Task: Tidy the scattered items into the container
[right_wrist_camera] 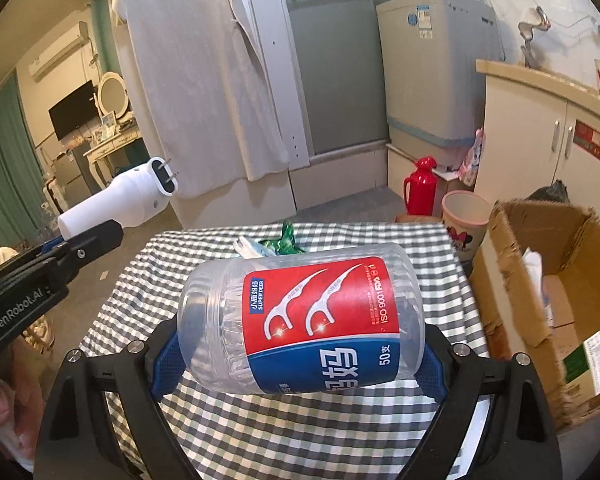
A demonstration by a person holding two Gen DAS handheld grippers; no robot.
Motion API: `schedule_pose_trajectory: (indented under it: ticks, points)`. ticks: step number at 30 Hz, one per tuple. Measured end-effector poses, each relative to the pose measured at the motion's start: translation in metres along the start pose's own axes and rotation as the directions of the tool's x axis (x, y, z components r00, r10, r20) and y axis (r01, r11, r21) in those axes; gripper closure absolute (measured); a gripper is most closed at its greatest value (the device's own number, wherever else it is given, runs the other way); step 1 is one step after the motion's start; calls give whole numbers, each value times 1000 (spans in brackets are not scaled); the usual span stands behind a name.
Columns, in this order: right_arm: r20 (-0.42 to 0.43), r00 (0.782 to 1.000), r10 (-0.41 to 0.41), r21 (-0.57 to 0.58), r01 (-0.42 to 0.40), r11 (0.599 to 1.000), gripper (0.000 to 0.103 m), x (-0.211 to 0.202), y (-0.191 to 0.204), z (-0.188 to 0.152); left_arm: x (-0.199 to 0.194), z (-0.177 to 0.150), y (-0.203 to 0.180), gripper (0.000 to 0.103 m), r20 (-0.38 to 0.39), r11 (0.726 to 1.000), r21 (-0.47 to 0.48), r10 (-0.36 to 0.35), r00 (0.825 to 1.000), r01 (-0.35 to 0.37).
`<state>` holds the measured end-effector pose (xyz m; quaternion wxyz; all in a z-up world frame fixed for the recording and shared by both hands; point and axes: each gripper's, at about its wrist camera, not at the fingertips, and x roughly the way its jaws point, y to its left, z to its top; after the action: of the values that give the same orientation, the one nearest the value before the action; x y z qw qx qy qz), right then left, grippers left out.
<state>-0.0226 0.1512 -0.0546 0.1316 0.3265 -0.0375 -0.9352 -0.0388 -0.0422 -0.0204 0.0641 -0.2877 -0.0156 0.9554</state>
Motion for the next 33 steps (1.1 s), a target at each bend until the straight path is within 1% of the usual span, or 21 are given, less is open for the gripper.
schedule_pose_trajectory:
  ticks: [13,21,29,30,31,33]
  points:
    - [102,994,-31,-14,33,999,12,-59,-4,13,-29,11,-22,72,57,999,25,-28,998,27]
    - [140,989,-54,-13,56,998,12,-82,-12,14,-42,16,-43,72,80,998,46,-51,996,47]
    - [169,982,-81,1,82,997,12,-100,-30,14,-47,19,-65,72,92,995,68,-73,993,67]
    - [171,982,-85,4,86,996,12,-102,-32,14,-47,20,-69,73,89,995,72,-79,993,72]
    - [173,981,-89,7,90,996,12,-103,-35,14,-46,20,-72,76,85,994,76,-84,993,78]
    - [173,980,-99,12,98,995,12,-104,-40,13,-41,19,-80,93,70,994,87,-73,995,67]
